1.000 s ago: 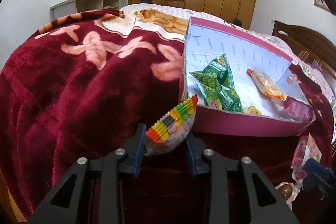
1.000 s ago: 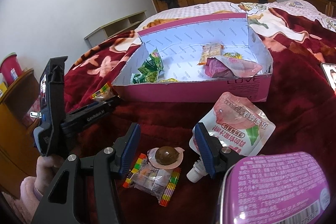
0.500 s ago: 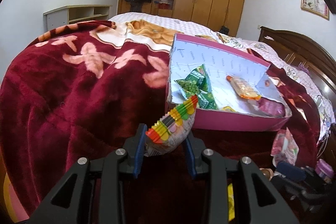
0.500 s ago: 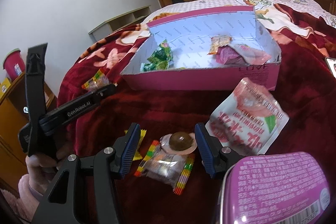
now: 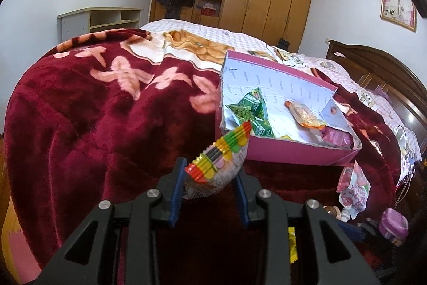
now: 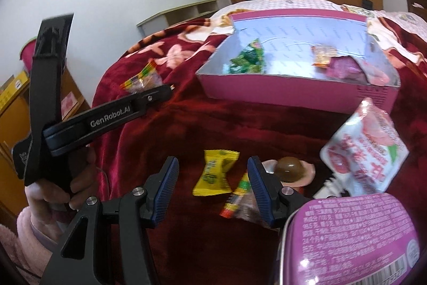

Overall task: Organize snacks
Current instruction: 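Close the right tool on another yellow wrapped candy while the left tool holds the pack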

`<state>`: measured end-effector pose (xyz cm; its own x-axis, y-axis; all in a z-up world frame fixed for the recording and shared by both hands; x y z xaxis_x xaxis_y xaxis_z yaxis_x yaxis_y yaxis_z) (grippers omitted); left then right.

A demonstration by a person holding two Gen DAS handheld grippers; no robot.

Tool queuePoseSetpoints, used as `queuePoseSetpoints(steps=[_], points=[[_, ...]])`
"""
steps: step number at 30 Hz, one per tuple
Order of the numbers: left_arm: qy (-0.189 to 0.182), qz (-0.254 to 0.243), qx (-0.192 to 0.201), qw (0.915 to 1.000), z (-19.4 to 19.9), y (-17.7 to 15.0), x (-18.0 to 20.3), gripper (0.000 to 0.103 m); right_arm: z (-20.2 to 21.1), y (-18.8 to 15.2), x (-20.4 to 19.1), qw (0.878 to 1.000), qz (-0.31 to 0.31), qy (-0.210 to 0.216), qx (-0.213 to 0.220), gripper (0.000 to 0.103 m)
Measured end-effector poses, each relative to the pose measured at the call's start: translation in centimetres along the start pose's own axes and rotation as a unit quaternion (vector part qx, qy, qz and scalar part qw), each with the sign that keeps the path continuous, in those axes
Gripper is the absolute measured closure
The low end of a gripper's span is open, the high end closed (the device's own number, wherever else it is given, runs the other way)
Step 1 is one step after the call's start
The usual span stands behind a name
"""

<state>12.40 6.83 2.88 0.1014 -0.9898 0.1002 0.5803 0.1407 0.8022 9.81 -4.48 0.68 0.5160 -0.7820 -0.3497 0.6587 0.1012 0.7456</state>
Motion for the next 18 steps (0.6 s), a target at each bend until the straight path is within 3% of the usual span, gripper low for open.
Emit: queuePoseSetpoints(steps=[8,13,18], points=[[-0.001,0.002,0.000,1.0000,0.1,-0.1,-0.3,0.068,-1.9,-0.6,-0.3,1.000,0.013,-0.005,-0.019,0.057],[-0.002,0.003,0.001,1.0000,0.2,-0.1,-0.4,0.068,-2.4,-0.8,-0.1,0.999,0.025,-0.024,-0.020,0.071],[-0.003,0.001,0.001,1.0000,0.3,-0.2,-0.2,0.068,-2.4,-0.9,0.2,0.999,0.023,-0.027,-0.019,0.075]])
Point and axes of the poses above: each gripper's, at about its wrist camera, not at the fingertips, and z roughly against the way its jaws point, x to its right, y to its top, the point moved 8 cm from there along -z, roughly the way its jaws point, and after that the axes turned 7 degrees about y, right-handed, at the moved point
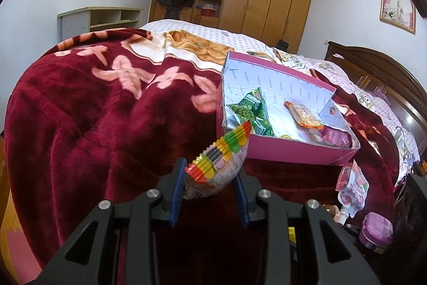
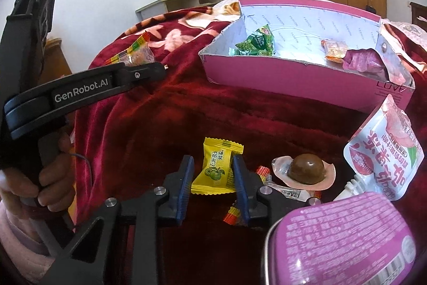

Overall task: Organize snacks
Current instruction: 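Close the right tool on another yellow wrapped candy while the left tool holds the pack, then carry the rainbow pack and yellow candy over the pink box with both tools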

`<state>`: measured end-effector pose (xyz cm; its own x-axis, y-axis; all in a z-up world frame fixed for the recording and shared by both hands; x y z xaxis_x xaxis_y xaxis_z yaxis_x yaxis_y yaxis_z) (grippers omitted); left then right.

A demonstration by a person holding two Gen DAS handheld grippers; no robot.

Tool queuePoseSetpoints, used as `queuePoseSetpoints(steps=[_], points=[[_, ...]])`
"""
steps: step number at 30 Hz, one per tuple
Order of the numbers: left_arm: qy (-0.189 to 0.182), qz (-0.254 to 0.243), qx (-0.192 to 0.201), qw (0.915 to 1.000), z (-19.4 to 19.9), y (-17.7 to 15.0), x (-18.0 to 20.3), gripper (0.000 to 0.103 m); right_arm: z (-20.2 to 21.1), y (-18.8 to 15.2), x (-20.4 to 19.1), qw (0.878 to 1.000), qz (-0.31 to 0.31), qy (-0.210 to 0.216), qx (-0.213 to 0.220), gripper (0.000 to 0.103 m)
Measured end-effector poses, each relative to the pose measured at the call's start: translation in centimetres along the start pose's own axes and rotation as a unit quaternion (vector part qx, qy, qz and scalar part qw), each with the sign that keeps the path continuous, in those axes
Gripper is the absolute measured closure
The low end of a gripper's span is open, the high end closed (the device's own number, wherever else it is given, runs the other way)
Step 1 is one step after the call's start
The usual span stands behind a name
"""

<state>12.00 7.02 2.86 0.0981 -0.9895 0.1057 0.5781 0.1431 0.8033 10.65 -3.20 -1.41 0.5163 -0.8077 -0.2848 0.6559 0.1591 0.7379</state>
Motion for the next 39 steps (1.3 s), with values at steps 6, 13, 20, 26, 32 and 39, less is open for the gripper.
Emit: queuePoseSetpoints(steps=[6,13,20,26,32,39], points=[[-0.004,-0.003,0.004,1.0000,0.5,0.1,0.6,0.068,0.8,0.4,-0.1,1.000,-0.008,0.015,0.009,0.076],[-0.012,-0.009,0.008,0.9999,0.9,0.5,1.3,0.068,2.3,1.4,0.2,0.999,-0.025,0.040,0.025,0.076],[-0.021,-0.018,0.005,0.9996,0.4,1.1,2.3,0.068,4.0,3.0,1.4,0.998,-0.022,0.024,0.048,0.076],[-0.027,-0.036,0.010,0.9989,-0.4,2.4,3.9,0.068,5.5,4.9,3.8,0.997,-0.030,0.005,0.071,0.076],[-0.041,-0.049,0.013,0.9979,-1.4,3.8,6.0,0.068,6.5,6.4,6.1,0.995,-0.039,-0.014,0.086,0.076],[-0.057,-0.068,0.018,0.9959,-2.4,5.0,8.8,0.068,7.2,7.8,8.2,0.993,-0.051,-0.029,0.100,0.076]])
Point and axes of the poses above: each gripper's, at about its wrist camera, not at the fingertips, and z roughly against the way its jaws point, x to its right, y to its top, the point moved 8 cm from there along -z, roughly the way its jaws point, and after that the axes turned 7 degrees about y, right-handed, at the moved point
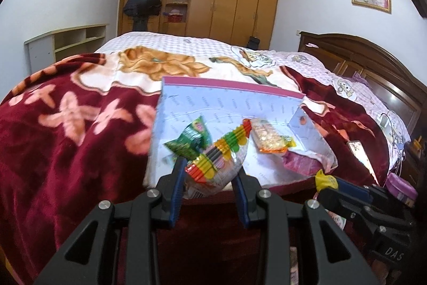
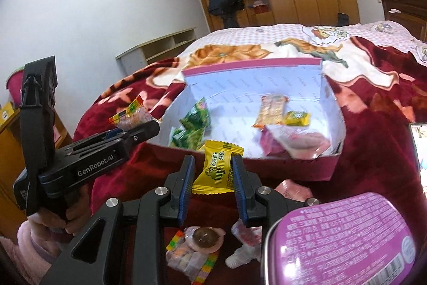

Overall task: Organize snacks
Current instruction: 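Carry the rainbow pack and yellow candy over the pink box with both tools, then lower both held candies into the pink box and open both tools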

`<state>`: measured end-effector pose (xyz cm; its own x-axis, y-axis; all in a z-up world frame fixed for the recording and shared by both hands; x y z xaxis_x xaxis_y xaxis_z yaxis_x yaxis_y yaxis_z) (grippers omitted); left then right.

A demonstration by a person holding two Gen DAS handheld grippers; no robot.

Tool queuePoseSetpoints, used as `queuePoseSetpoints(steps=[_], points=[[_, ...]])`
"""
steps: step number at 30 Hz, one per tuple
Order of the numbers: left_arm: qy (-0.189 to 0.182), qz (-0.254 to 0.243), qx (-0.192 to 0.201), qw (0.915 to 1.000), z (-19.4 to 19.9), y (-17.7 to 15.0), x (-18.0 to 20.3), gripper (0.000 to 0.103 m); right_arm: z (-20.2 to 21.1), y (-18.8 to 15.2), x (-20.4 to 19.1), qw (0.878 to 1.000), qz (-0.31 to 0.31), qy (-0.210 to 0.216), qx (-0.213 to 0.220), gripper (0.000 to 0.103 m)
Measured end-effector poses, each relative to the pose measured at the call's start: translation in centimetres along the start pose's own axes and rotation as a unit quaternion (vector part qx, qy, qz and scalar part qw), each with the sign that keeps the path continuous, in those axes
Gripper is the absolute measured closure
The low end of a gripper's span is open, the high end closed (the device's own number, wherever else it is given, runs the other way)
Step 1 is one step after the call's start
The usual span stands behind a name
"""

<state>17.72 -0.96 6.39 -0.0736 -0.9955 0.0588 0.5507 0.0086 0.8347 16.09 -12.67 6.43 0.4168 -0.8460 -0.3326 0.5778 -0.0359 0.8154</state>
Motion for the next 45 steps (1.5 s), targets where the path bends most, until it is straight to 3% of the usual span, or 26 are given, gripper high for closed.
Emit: queuePoseSetpoints(steps=[23,37,45], points=[[-0.017,-0.044,-0.019,0.9987,-7.0,1.9,5.5,0.068,-0.3,2.9,3.9,0.999,-0.009,-0.026,0.022,0.076],[-0.004,-0.040,-0.062,0.9973,-10.8,0.7,5.5,0.068,-1.1,3.5,5.8,0.999,-0.018,-0.040,0.019,0.076],[-0.001,-0.029,-0.077,0.9966,-11.8,0.1,4.8,0.060,-1.8,4.0,6.9,0.998,-0.026,-0.049,0.018,0.076]])
Point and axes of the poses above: each gripper's, at about its wrist camera, not at the fingertips, and z roughly against the way its jaws point, x to its right, y to its top, the point moved 8 cm from there along -z, roughly the way its jaws point, and after that the axes turned 7 degrees about y, right-handed, at the moved point
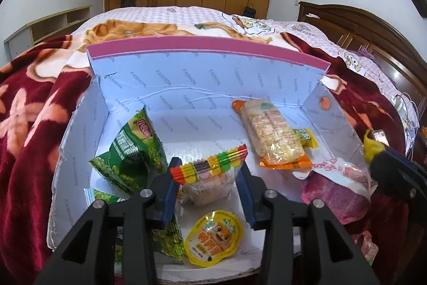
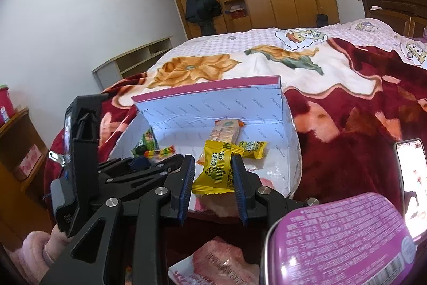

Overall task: Organize snacks
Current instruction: 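Lower both held candies into the pink box and open both tools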

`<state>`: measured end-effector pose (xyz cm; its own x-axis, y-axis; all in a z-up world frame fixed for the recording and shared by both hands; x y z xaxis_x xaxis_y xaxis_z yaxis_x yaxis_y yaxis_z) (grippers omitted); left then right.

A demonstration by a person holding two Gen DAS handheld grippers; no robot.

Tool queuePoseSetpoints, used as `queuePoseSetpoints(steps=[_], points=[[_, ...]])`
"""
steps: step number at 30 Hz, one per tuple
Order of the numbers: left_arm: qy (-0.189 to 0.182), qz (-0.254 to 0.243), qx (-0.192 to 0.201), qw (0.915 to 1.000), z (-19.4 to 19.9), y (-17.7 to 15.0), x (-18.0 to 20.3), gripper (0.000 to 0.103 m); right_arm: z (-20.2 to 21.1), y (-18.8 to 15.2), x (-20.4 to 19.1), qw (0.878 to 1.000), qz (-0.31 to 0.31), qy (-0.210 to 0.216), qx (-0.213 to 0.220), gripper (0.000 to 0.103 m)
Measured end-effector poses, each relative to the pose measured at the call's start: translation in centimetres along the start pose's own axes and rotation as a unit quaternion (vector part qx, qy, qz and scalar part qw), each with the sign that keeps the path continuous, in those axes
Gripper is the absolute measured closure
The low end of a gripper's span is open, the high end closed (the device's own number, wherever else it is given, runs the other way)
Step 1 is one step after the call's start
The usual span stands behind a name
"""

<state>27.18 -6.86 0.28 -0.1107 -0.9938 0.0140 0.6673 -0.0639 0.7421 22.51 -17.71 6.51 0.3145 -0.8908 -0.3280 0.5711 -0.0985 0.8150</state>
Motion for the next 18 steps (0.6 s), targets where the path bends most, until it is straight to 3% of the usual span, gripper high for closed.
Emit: queuePoseSetpoints(steps=[5,18], points=[[-0.002,-0.003,0.001,1.0000,-0.1,0.0,-0.1,0.056,-1.2,0.8,0.9,1.000,0.000,-0.013,-0.001,0.076],[-0.002,-0.006,0.002,1.0000,-0.1,0.0,0.2,0.055,-4.3,1.7,3.3,0.999,-0.010,-0.043,-0.025,0.076]])
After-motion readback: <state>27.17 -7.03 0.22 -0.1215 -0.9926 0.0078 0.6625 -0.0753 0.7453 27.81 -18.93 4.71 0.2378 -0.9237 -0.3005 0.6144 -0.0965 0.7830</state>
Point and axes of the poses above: each gripper's, at about its wrist camera, not at the fingertips, and z roughly against the way its jaws point, x to its right, y to its top, the point moved 8 cm from there along -z, roughly the way its jaws point, and after that the axes turned 7 degrees about y, right-handed, at the moved point
